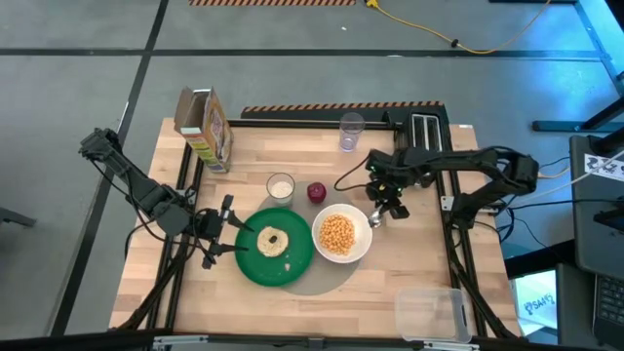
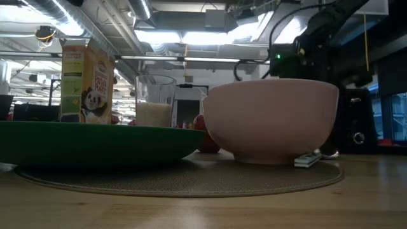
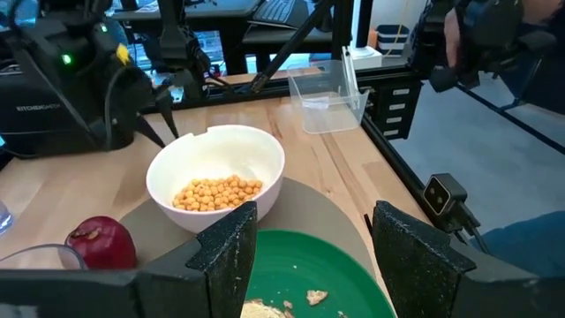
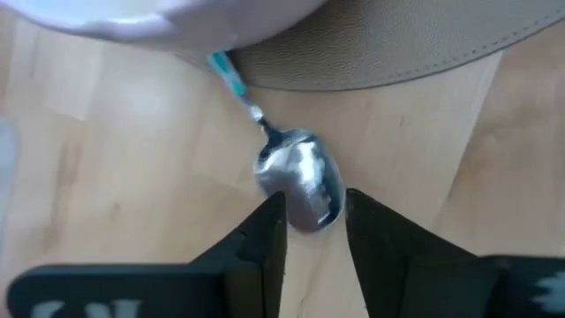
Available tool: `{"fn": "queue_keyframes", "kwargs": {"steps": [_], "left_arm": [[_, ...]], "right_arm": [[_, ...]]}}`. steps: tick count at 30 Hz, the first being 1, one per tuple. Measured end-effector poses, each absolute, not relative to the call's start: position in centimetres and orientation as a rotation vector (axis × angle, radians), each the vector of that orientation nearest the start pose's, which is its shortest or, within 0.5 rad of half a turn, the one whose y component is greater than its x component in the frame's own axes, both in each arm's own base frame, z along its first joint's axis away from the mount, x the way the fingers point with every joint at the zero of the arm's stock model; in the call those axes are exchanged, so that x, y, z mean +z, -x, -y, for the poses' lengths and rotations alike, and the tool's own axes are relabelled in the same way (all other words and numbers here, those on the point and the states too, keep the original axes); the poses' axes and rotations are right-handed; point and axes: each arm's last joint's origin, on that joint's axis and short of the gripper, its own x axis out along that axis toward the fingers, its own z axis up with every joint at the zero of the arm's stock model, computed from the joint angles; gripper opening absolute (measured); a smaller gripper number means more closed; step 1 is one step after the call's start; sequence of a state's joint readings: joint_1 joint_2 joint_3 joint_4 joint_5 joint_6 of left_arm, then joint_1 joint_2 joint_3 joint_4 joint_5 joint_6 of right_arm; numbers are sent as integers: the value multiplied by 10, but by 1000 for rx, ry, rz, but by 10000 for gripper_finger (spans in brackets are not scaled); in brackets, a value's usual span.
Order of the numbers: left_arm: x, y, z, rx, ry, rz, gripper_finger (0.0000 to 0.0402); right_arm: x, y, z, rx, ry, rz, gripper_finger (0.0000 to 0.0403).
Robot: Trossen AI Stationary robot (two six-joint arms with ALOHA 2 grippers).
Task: Arrange a breakfast setting
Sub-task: Put the blue patterned spoon to the right of the white bowl
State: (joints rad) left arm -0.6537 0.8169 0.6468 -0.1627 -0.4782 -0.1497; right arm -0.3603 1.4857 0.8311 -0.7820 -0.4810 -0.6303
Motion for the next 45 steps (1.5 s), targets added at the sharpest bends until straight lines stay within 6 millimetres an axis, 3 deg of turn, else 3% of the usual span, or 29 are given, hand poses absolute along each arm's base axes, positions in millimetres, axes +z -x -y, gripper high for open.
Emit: {"fn": "queue_keyframes", "kwargs": {"steps": [6, 12, 17, 25, 32, 38, 45], "left_arm": [[283, -150, 98, -152, -30, -293, 211], [283, -150, 98, -152, -25, -294, 211], [284, -151, 99, -151, -21, -287, 211], [285, -151, 99, -151, -13, -278, 211], [285, -151, 99, -150, -15, -278, 211], [285, -151, 99, -150, -16, -278, 211], [285, -151, 99, -149, -24, -277, 211]], "right_arm": [[201, -220, 66, 447, -86, -1187, 108], [221, -202, 42, 326, -31, -1159, 108], [225, -191, 20, 215, 13, -1103, 108], [190, -171, -1, 42, -118, -1066, 108], [155, -151, -2, -104, -333, -980, 108], [138, -145, -2, -200, -497, -958, 108], [128, -143, -1, -239, -541, -905, 108]]}}
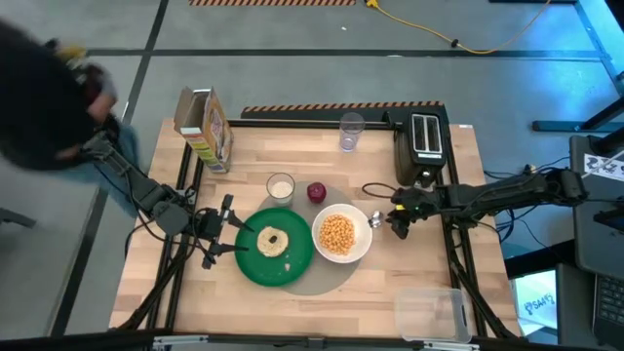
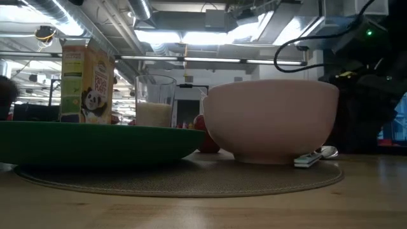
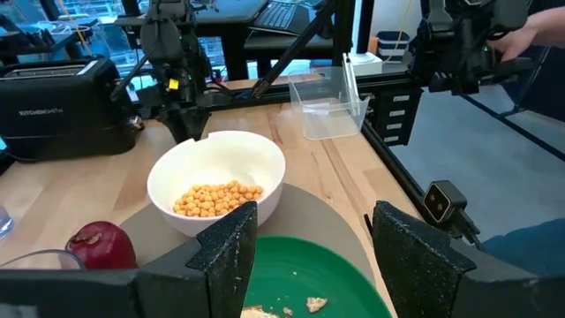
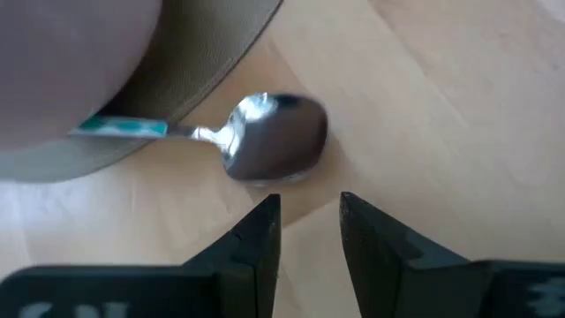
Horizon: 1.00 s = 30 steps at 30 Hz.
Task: Arrange a breakfast setting
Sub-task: Put the blue patterned spoon to the right of the white bowl
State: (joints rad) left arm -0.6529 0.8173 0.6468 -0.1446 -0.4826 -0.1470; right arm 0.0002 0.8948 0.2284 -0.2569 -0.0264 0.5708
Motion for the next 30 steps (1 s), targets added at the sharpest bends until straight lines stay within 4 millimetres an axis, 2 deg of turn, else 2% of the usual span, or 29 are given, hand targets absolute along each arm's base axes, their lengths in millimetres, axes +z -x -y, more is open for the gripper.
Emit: {"fn": "queue_keyframes", "kwargs": {"steps": [9, 19, 30], "left_arm": [[285, -151, 99, -149, -25, -278, 211], [285, -151, 99, -149, -25, -278, 211], [285, -151, 98, -147, -25, -277, 211]], "right_arm": [[114, -142, 0, -266, -565, -825, 108], [116, -151, 0, -242, -564, -757, 108], [108, -159, 1, -261, -547, -756, 108]]}}
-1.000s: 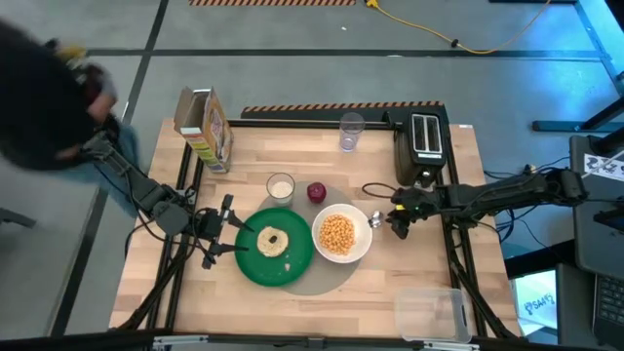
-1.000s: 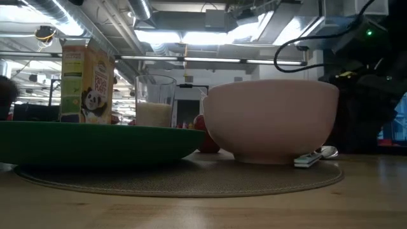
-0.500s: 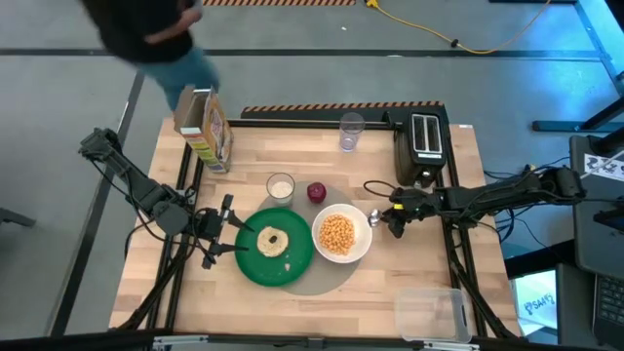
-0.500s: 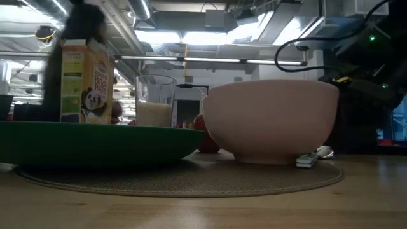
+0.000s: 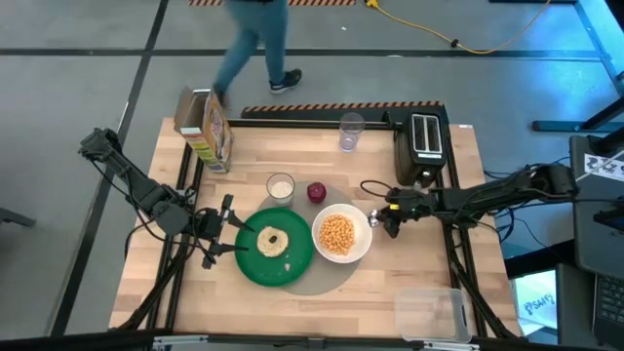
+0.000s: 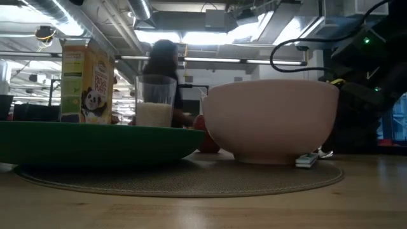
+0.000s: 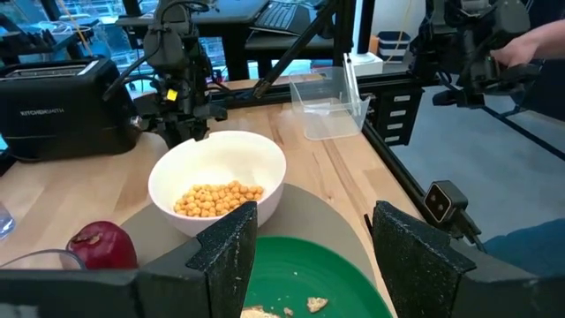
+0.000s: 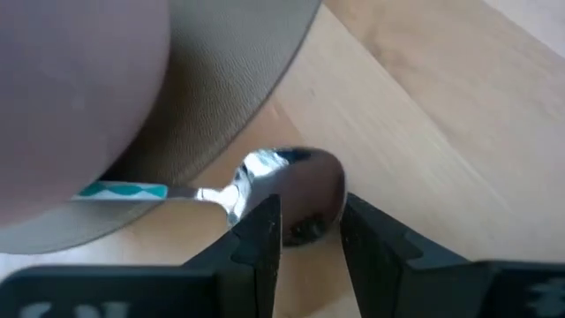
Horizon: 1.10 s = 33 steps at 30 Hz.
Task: Arrange a breakfast setting
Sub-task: Put the blue patterned spoon to the right of the white bowl
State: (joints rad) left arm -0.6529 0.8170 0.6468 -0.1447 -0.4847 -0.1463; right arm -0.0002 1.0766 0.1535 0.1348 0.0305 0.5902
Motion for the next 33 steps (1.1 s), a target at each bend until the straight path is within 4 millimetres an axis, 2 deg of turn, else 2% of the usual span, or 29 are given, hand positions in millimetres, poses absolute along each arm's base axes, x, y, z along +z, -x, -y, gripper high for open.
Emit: {"fn": "queue_keyframes", "kwargs": {"steps": [8, 16, 21, 25, 33], "left_arm": [[285, -151, 98, -146, -25, -277, 211], [285, -151, 98, -145, -26, -277, 211], [285, -151, 98, -143, -26, -276, 211], [285, -151, 98, -142, -26, -276, 211], [285, -151, 98, -141, -26, -276, 211]], "right_arm": [[104, -164, 1, -246, -527, -751, 102], [106, -167, 1, -215, -476, -724, 13], [105, -167, 1, -208, -449, -734, 21], [105, -167, 1, -196, -424, -738, 7], [107, -165, 0, -30, -400, -759, 4]]}}
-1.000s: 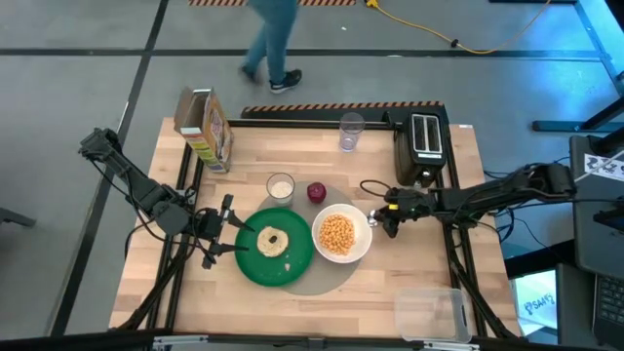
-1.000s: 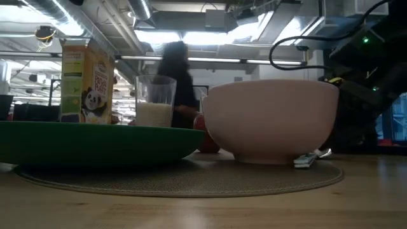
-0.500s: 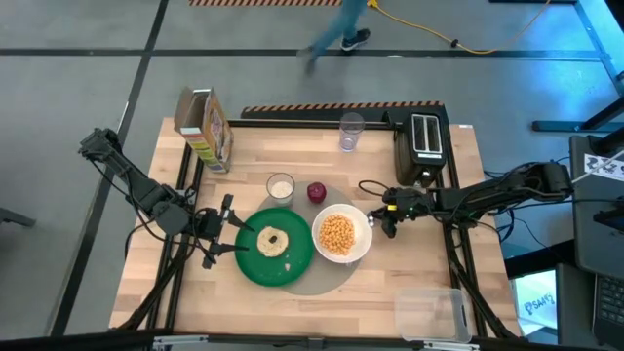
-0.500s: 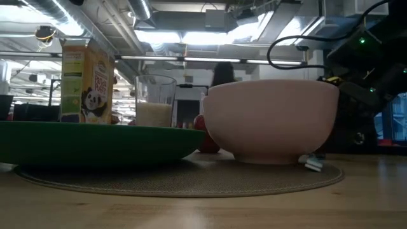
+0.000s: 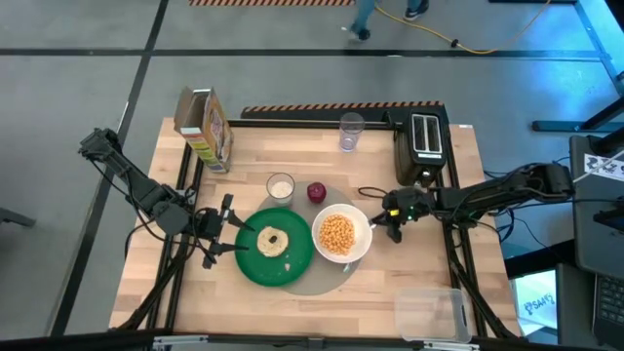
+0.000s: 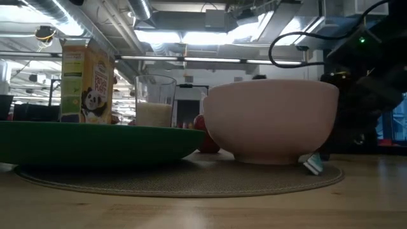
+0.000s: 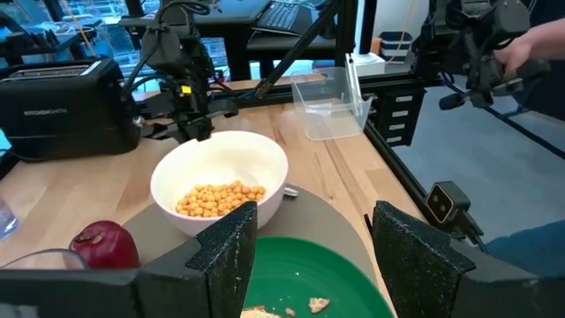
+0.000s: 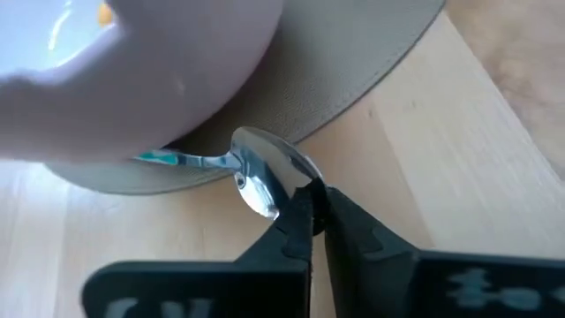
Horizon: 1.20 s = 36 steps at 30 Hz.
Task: Arrange a breakfast setting
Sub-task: Put the blue patterned spoon to the right of the white bowl
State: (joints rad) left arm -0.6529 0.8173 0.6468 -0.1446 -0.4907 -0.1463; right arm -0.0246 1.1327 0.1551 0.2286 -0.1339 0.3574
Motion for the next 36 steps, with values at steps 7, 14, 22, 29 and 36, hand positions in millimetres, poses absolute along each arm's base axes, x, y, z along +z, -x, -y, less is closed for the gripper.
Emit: {"fn": "queue_keyframes", "kwargs": {"steps": [7, 14, 22, 29, 36], "left_arm": [[285, -151, 98, -121, -22, -273, 211], [285, -151, 98, -118, -21, -273, 211], [285, -151, 97, -105, -20, -271, 211], [285, -152, 96, -87, -20, -269, 211], [283, -168, 98, -48, 9, -235, 211]], "right_arm": [[113, -162, 12, 73, -394, -730, 0], [116, -151, 22, 170, -415, -749, 1], [137, -144, 32, 225, -381, -833, 1], [153, -145, 38, 275, -342, -834, 1], [157, -146, 28, 329, -315, -832, 1]]}}
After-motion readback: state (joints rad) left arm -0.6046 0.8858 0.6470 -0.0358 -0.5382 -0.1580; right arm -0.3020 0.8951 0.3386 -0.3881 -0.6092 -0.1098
